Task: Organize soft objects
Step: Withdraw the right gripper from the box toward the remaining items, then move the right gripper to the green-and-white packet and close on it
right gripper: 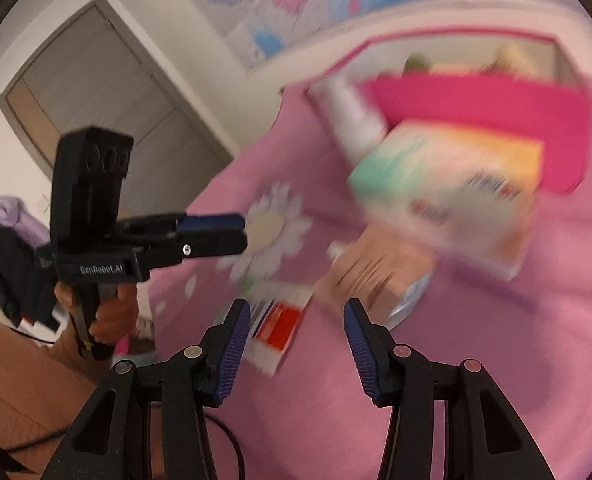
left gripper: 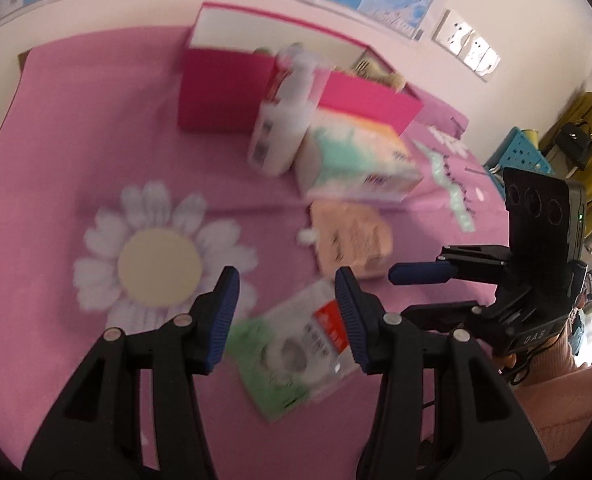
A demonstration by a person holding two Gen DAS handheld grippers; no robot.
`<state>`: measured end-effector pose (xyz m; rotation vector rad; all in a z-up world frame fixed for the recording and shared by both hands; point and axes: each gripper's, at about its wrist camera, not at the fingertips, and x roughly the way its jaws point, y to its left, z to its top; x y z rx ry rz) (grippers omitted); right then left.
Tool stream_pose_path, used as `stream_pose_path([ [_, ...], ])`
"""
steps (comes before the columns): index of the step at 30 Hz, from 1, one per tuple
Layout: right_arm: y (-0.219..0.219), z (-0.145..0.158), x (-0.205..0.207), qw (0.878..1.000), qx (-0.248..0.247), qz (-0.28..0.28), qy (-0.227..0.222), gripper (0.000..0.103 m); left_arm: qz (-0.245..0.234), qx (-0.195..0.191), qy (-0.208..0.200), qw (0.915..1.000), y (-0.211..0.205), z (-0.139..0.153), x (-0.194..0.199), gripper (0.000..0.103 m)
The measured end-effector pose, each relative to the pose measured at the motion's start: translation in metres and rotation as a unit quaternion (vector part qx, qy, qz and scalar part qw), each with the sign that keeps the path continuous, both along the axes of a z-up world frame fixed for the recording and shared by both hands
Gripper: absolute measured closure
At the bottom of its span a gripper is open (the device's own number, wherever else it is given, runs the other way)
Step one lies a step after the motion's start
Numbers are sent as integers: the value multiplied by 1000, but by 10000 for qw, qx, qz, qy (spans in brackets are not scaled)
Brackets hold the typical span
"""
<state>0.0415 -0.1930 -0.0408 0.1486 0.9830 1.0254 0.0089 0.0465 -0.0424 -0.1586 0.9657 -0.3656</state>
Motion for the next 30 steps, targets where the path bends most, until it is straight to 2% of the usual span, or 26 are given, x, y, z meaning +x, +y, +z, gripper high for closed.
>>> stream_pose_path([
  [7, 25, -23, -8, 9994, -148, 196, 237, 53, 102, -29, 342, 9994, 9, -20, -18, 51],
  [12, 31, -23, -7, 9994, -130, 222, 218, 53, 39, -42, 505, 9987, 10, -29, -31, 51],
  [15, 35, -23, -6, 9994, -115, 232, 222, 53, -78, -175, 670, 9976, 10, -37, -36, 48],
  [23, 44, -26, -5, 9995, -39, 211, 232, 52, -303, -306, 631, 9971, -2, -37, -40, 44],
  [27, 41, -29, -3, 9992, 117, 151, 358, 52, -292, -548, 653, 9959, -2, -38, -36, 44],
  [30, 37, -30, -1, 9983, 293, 111, 492, 58, -241, -575, 628, 9961, -2, -39, -35, 44],
])
